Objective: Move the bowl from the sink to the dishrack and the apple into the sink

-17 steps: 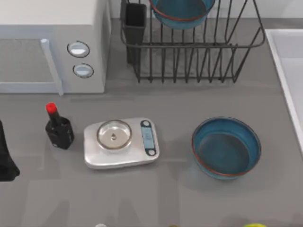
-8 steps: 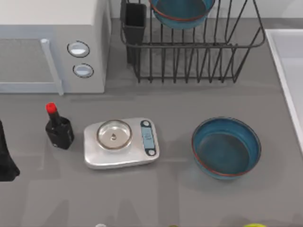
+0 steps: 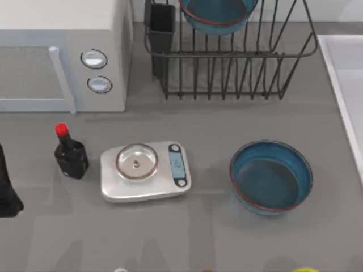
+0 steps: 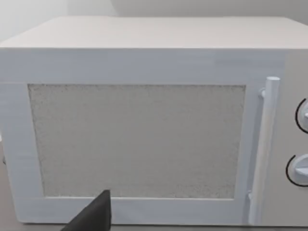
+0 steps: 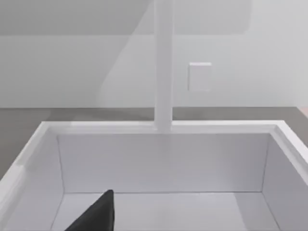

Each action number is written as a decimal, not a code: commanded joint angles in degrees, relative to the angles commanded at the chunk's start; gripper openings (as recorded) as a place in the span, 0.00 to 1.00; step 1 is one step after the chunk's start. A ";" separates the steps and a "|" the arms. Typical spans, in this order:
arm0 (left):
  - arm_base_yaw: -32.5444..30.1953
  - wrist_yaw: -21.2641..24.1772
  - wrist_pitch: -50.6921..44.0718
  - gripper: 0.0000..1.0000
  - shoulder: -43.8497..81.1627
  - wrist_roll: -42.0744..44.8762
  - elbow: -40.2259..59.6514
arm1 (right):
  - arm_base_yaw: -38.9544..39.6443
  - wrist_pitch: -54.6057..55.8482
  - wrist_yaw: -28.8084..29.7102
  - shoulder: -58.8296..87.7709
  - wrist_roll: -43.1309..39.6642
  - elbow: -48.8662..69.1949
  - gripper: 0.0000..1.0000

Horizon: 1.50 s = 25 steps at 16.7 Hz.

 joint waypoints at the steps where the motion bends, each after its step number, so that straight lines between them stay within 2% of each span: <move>1: 0.00 0.00 0.00 1.00 0.00 0.00 0.00 | 0.52 -1.87 0.59 -2.11 -0.03 -0.50 1.00; 7: 0.00 0.00 0.00 1.00 0.00 0.00 0.00 | 6.47 -20.76 5.96 -26.13 -0.19 -5.92 1.00; 19: 0.00 0.00 0.00 1.00 0.00 0.00 0.00 | 23.51 -77.77 21.60 -103.52 -0.44 -22.26 1.00; 25: 0.00 0.00 0.00 1.00 0.00 0.00 0.00 | 29.04 -95.02 26.74 -122.40 -0.74 -26.97 1.00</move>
